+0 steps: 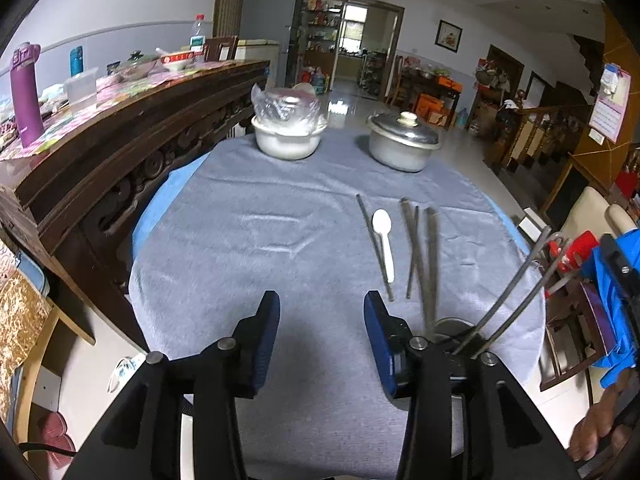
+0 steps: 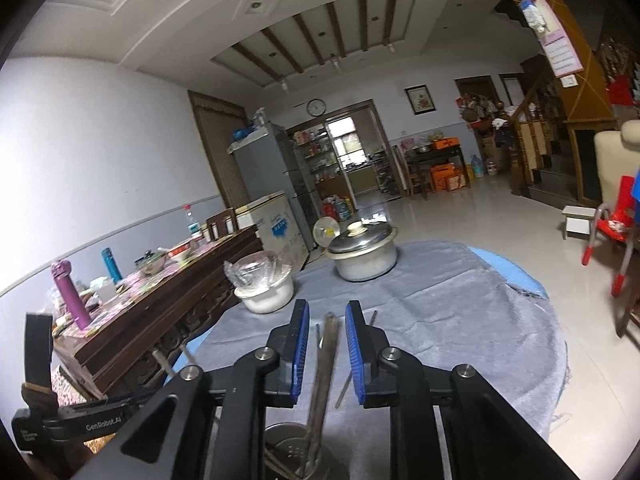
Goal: Organize utensils
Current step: 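Withdraw both open grippers from the cup and move toward the remaining utensils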
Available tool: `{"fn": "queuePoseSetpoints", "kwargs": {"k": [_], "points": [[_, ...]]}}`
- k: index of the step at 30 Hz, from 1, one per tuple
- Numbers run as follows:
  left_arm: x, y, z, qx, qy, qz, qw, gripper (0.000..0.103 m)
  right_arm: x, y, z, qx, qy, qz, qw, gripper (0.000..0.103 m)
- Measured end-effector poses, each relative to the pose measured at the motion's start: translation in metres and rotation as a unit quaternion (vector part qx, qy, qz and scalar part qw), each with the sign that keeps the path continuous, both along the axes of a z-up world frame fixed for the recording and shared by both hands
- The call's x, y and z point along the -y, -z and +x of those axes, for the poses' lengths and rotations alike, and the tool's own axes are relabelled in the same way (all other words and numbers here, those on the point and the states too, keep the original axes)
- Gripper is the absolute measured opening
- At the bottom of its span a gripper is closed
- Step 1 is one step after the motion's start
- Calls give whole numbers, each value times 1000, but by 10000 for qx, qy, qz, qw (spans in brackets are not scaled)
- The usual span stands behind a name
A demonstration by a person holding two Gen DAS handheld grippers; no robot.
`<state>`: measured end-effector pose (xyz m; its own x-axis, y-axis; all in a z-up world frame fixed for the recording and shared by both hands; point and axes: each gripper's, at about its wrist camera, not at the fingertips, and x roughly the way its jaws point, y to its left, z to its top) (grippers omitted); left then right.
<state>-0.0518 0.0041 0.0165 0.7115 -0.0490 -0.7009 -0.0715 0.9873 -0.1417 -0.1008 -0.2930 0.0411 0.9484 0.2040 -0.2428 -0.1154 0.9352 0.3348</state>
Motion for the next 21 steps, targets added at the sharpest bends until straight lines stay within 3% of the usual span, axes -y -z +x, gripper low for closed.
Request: {"fn": "queuePoseSetpoints", "kwargs": {"k": [4,9,21], "points": [[-8,9,4,-138,-97,44,9998,48,13,4,2,-87,214,1,9997,21],[-22,24,11,-389,-320,139,9986,50,36,11,5,-281,512,180,9981,30],[-37,56,25,-907,-517,240,9942,54,68,36,20,-799,819,351,9928,30]]}}
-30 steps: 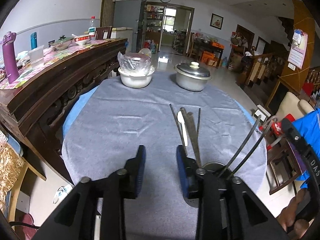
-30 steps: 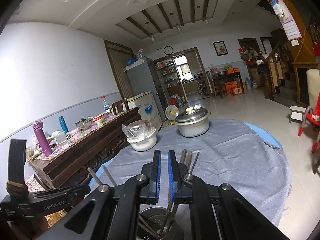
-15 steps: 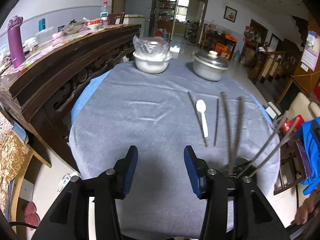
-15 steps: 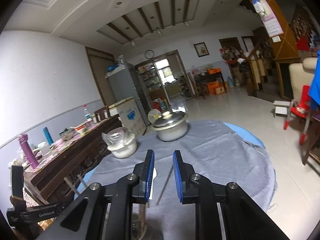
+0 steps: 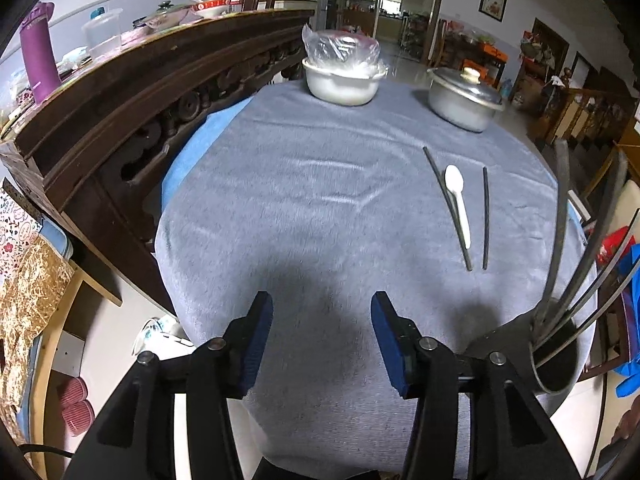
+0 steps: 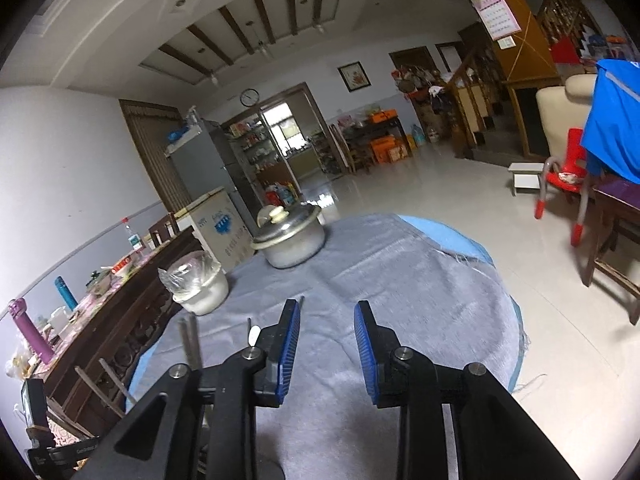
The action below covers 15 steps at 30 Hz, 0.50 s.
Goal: Organize utensils
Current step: 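Withdraw both open grippers from the cup and move toward the remaining utensils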
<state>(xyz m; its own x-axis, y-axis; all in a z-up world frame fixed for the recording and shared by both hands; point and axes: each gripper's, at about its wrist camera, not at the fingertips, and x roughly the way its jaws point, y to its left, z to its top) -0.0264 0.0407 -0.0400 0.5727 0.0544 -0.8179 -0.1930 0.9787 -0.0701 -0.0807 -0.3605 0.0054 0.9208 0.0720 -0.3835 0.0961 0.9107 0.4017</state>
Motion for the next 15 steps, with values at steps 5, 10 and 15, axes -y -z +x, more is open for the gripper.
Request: {"fn": "queuePoseSetpoints", "kwargs": {"k": [5,10,15], "points": [[-2,8,5,-100,-35,68,9999,55,2,10,7,-169,-19,28,9999,30],[-8,17,12,-224,-103,130,9996,55,2,19,13,-297,-41,45,9995,30],[-15,26,19,-303,-194,163,9992,55,1,26,20,-401,-61,41,9992,30]]}}
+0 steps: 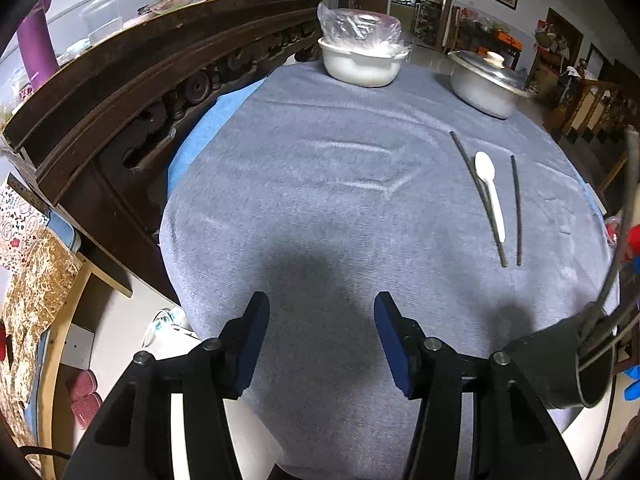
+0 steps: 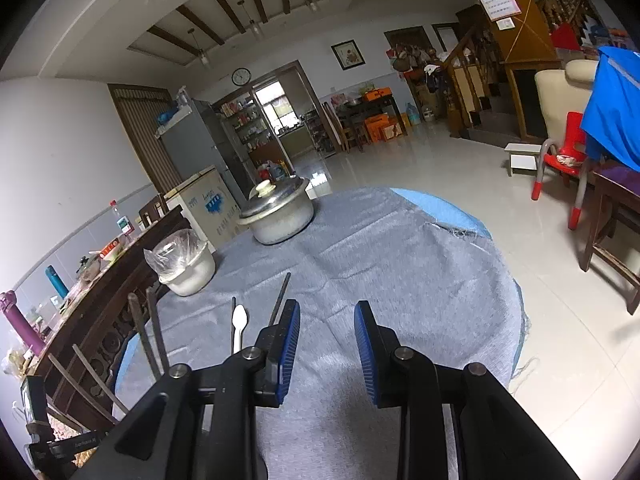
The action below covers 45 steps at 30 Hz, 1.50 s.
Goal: Organize utensils
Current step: 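Withdraw both open grippers from the cup and move toward the remaining utensils, then lower the right gripper over the white spoons beside the dark chopsticks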
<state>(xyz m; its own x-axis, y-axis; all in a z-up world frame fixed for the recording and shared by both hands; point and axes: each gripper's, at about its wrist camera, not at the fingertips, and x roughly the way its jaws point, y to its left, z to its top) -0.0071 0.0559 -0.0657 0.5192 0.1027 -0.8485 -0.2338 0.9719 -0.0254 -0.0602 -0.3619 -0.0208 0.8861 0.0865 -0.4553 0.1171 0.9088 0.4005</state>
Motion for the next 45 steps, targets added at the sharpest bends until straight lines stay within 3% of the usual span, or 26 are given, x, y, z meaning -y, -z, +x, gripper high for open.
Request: {"fn": "queuePoseSetpoints", "kwargs": {"k": [14,29,34,37,38,39,45], "points": [[-13,28,29,-223,-109,245,9994,55,-3,29,27,-410,-144,94,9990,30],[5,39,109,-178,359,31,9992,55,-14,62,78,-937,-596,418,9929,30],[8,37,117,-134,257,-317,9991,56,-44,66,134,-1184,-1622,255,9793,32],[9,40,113,-185,321,-327,9988,55,-71,71,171,-1298,-2463,303,9600,40],[8,42,111,-213,321,-320,9987,55,-82,73,182,-1311,-2689,241,9539,48],[7,44,110,-232,300,-331,9987,55,-95,74,191,-1319,-2863,133,9489,52],[-11,50,102,-337,115,-541,9979,56,-156,88,219,-1537,-3490,-377,9237,52]]}}
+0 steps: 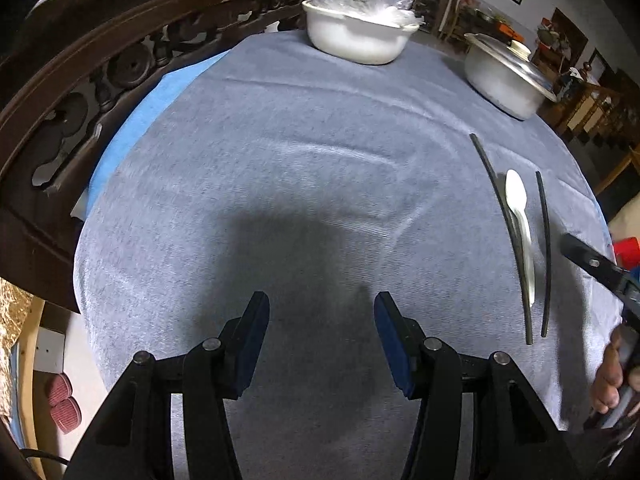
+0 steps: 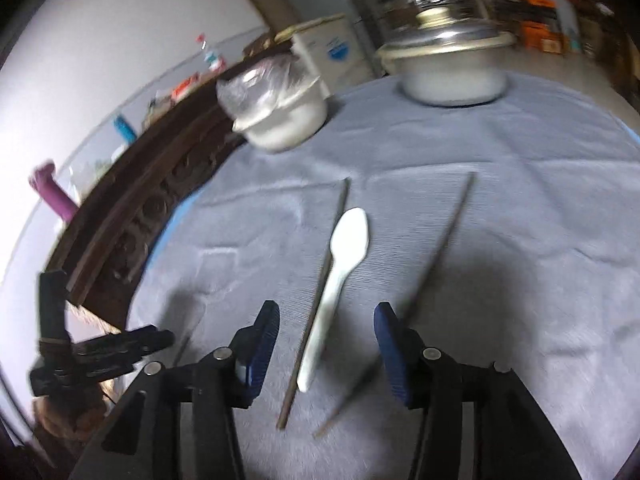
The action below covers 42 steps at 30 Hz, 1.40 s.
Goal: Organize utensils
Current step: 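Lower the right gripper over the white spoons beside the dark chopsticks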
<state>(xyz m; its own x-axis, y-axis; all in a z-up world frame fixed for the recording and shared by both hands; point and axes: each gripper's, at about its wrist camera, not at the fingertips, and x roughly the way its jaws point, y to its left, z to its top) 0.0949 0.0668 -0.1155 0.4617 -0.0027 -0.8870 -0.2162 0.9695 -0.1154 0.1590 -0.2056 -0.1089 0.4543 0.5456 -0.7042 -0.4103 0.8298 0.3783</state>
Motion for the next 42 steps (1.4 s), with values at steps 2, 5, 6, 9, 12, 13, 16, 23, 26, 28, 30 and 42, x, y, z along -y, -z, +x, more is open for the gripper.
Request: {"fn": "queuePoseSetpoints", "kwargs": {"k": [2,5,6,9,12,13,16,23,26,28,30,42], "points": [[-2,-2,-1,37,22,-1,10000,55,-14,6,7,-71,-93,-189,9998,52],[-1,-8,0,115,62,-22,9999,56,-31,17,17,-169,-91,-720,9972,35],[0,-10,1,148,83,-38,9998,55,-27,18,16,-147,-101,-789,9967,26],[3,-13,2,192,149,-75,9997,56,-27,15,14,-14,-74,-975,9952,13],[6,-16,3,214,209,-74,9995,56,-12,5,13,94,153,-852,9962,9],[7,-16,4,218,222,-75,9995,55,-3,-1,12,151,256,-681,9972,9],[11,-18,5,235,257,-53,9994,55,24,-21,12,327,626,-223,9972,9],[25,-23,13,329,421,115,9985,55,65,-30,10,101,1020,406,9939,10],[30,-25,21,390,506,266,9976,55,78,-22,8,74,1158,397,9925,10],[37,-28,29,457,613,374,9964,55,83,-17,8,13,1179,367,9923,10],[47,-31,40,508,759,443,9948,55,87,-13,8,-28,1158,340,9927,10],[90,-39,98,572,1470,213,9873,55,63,-1,38,-246,697,50,9972,14]]}}
